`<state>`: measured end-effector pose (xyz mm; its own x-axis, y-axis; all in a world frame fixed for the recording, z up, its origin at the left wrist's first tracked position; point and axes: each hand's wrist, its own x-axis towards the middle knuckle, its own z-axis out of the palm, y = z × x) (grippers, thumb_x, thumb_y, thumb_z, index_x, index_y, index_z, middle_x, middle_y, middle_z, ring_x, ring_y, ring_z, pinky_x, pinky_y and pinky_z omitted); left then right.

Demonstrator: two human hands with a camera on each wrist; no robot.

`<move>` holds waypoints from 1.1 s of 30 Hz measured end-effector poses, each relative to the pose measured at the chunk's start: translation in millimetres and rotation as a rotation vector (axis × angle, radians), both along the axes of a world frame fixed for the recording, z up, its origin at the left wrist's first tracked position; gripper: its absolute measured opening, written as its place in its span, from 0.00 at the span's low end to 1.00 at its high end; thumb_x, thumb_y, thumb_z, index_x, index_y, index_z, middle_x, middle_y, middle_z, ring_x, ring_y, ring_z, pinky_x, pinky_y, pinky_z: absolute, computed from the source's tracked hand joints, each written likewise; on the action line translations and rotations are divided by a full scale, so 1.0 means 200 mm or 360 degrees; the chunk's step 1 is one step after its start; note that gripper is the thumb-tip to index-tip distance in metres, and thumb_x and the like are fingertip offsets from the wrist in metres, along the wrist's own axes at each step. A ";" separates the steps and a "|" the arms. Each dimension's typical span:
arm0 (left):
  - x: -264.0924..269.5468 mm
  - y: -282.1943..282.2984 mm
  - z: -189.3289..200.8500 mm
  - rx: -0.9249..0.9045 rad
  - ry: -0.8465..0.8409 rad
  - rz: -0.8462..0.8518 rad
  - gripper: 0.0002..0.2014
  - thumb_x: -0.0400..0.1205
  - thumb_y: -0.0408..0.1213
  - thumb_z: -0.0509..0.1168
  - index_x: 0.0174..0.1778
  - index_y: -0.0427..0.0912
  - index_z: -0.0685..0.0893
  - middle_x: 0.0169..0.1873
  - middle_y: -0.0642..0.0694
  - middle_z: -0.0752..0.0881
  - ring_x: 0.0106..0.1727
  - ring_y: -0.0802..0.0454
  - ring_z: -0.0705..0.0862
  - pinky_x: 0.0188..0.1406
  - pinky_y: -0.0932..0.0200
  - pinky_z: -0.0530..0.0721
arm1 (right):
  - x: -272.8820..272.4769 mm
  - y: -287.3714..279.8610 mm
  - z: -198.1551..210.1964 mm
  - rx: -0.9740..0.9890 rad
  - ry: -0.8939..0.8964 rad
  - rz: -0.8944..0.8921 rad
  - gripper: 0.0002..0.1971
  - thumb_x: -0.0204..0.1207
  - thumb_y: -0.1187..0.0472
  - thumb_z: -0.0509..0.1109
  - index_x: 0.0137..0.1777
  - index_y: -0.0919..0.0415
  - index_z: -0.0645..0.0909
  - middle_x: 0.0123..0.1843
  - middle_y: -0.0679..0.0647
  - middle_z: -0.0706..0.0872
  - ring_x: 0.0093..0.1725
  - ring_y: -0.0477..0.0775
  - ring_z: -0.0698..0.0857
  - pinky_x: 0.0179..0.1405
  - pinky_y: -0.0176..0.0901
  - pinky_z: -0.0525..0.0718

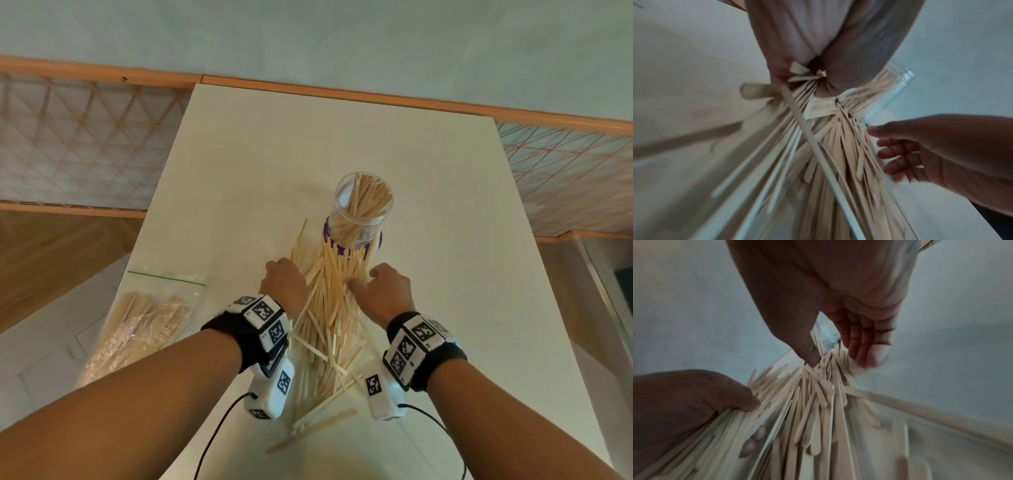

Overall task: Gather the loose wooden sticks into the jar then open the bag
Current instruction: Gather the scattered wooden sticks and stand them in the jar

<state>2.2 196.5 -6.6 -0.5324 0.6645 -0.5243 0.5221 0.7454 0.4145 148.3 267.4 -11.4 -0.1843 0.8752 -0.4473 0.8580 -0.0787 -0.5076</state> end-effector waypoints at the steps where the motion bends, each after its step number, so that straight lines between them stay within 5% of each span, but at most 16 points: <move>1: -0.02 0.00 0.00 0.0019 0.0003 0.0012 0.15 0.84 0.32 0.57 0.63 0.26 0.76 0.62 0.28 0.80 0.60 0.32 0.82 0.53 0.49 0.80 | 0.01 0.00 0.01 0.0087 -0.0016 0.0014 0.28 0.78 0.45 0.72 0.70 0.65 0.76 0.63 0.57 0.83 0.59 0.57 0.82 0.55 0.48 0.81; 3: -0.06 -0.02 0.00 0.0058 -0.0027 0.0047 0.15 0.86 0.33 0.55 0.64 0.25 0.74 0.62 0.28 0.80 0.62 0.33 0.81 0.53 0.49 0.78 | 0.02 -0.02 0.02 0.0282 0.0025 0.0044 0.26 0.79 0.46 0.70 0.71 0.63 0.77 0.66 0.57 0.84 0.61 0.56 0.83 0.59 0.48 0.81; 7: -0.10 -0.04 0.00 0.0140 -0.0244 0.0210 0.14 0.88 0.36 0.52 0.63 0.28 0.71 0.60 0.31 0.81 0.61 0.34 0.82 0.49 0.51 0.76 | -0.02 -0.07 0.08 0.0416 0.0252 0.0182 0.20 0.81 0.44 0.68 0.60 0.60 0.83 0.54 0.53 0.87 0.51 0.50 0.84 0.47 0.38 0.77; 9: -0.10 -0.04 0.00 0.0235 -0.0301 0.0252 0.16 0.88 0.39 0.51 0.62 0.31 0.73 0.58 0.33 0.83 0.57 0.38 0.83 0.47 0.53 0.76 | -0.06 -0.11 0.11 0.0157 0.0307 0.0292 0.27 0.78 0.35 0.66 0.56 0.60 0.83 0.49 0.56 0.89 0.48 0.55 0.87 0.40 0.37 0.81; 11: -0.06 -0.03 0.01 0.0349 -0.0317 0.0170 0.15 0.88 0.42 0.51 0.58 0.35 0.76 0.53 0.38 0.85 0.45 0.46 0.83 0.40 0.58 0.77 | -0.12 -0.14 0.10 -0.0153 0.0448 0.0380 0.36 0.72 0.26 0.64 0.54 0.62 0.82 0.50 0.62 0.90 0.49 0.62 0.89 0.46 0.48 0.88; 14: 0.01 -0.05 0.04 0.0470 -0.0351 -0.0114 0.11 0.87 0.40 0.53 0.53 0.41 0.79 0.46 0.47 0.86 0.37 0.56 0.83 0.34 0.65 0.80 | -0.22 -0.15 0.08 -0.0422 0.0832 0.0244 0.43 0.62 0.20 0.67 0.56 0.61 0.83 0.51 0.60 0.92 0.52 0.58 0.91 0.58 0.59 0.89; 17: 0.06 -0.08 0.09 0.0610 -0.0469 -0.0229 0.16 0.88 0.39 0.50 0.68 0.45 0.77 0.53 0.45 0.86 0.51 0.50 0.86 0.51 0.58 0.84 | -0.29 -0.12 0.03 -0.0579 0.1152 -0.0183 0.29 0.69 0.34 0.75 0.50 0.62 0.87 0.49 0.58 0.94 0.53 0.54 0.92 0.64 0.59 0.87; 19: 0.06 -0.10 0.12 0.0669 -0.0545 -0.0203 0.15 0.88 0.39 0.50 0.65 0.43 0.78 0.49 0.46 0.85 0.46 0.53 0.85 0.46 0.63 0.82 | -0.30 -0.12 0.03 -0.0666 0.1249 -0.0300 0.17 0.78 0.45 0.73 0.46 0.61 0.89 0.49 0.58 0.94 0.55 0.55 0.92 0.65 0.60 0.86; 21: 0.03 -0.11 0.12 0.0687 -0.0644 -0.0172 0.14 0.89 0.41 0.51 0.55 0.43 0.81 0.41 0.49 0.84 0.38 0.57 0.83 0.37 0.66 0.80 | -0.30 -0.13 0.06 -0.0602 0.1228 -0.0246 0.18 0.83 0.49 0.68 0.42 0.61 0.92 0.48 0.58 0.95 0.54 0.57 0.92 0.61 0.59 0.88; 23: 0.00 -0.13 0.13 0.0706 -0.0705 -0.0147 0.15 0.87 0.43 0.55 0.45 0.40 0.84 0.41 0.49 0.87 0.39 0.50 0.86 0.40 0.53 0.87 | -0.31 -0.14 0.10 -0.0527 0.1237 -0.0268 0.22 0.87 0.49 0.62 0.44 0.64 0.91 0.47 0.59 0.94 0.51 0.59 0.93 0.53 0.56 0.90; 24: -0.02 -0.13 0.13 0.0722 -0.0734 -0.0148 0.15 0.86 0.42 0.58 0.46 0.40 0.87 0.47 0.51 0.88 0.43 0.48 0.88 0.47 0.49 0.88 | -0.31 -0.13 0.11 -0.0513 0.1269 -0.0310 0.22 0.88 0.49 0.60 0.46 0.66 0.89 0.46 0.60 0.94 0.48 0.61 0.93 0.49 0.55 0.91; 27: -0.06 -0.15 0.16 0.0815 -0.0896 -0.0130 0.11 0.83 0.40 0.66 0.57 0.45 0.90 0.58 0.62 0.87 0.54 0.60 0.88 0.58 0.61 0.85 | -0.32 -0.10 0.16 -0.0443 0.1424 -0.0452 0.22 0.89 0.49 0.57 0.54 0.70 0.80 0.40 0.66 0.92 0.39 0.65 0.93 0.42 0.55 0.92; 30: -0.09 -0.16 0.14 0.0847 -0.0998 0.0124 0.06 0.80 0.39 0.70 0.49 0.44 0.90 0.44 0.47 0.92 0.48 0.48 0.91 0.57 0.52 0.89 | -0.30 -0.03 0.22 -0.0204 0.1525 -0.0528 0.20 0.89 0.48 0.56 0.51 0.67 0.76 0.26 0.58 0.79 0.26 0.59 0.88 0.32 0.53 0.91; 33: -0.10 -0.15 0.06 0.0721 -0.0547 0.0053 0.07 0.79 0.42 0.64 0.38 0.43 0.82 0.37 0.42 0.85 0.41 0.44 0.85 0.52 0.49 0.88 | -0.30 0.08 0.32 -0.0066 0.1602 -0.0592 0.16 0.88 0.47 0.58 0.47 0.60 0.72 0.22 0.49 0.69 0.17 0.50 0.69 0.17 0.42 0.72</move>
<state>-18.4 166.0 6.3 -0.4060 0.8493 -0.3375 0.2798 0.4671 0.8388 87.5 283.7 52.8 -0.2099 0.9400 -0.2691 -0.0345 -0.2822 -0.9587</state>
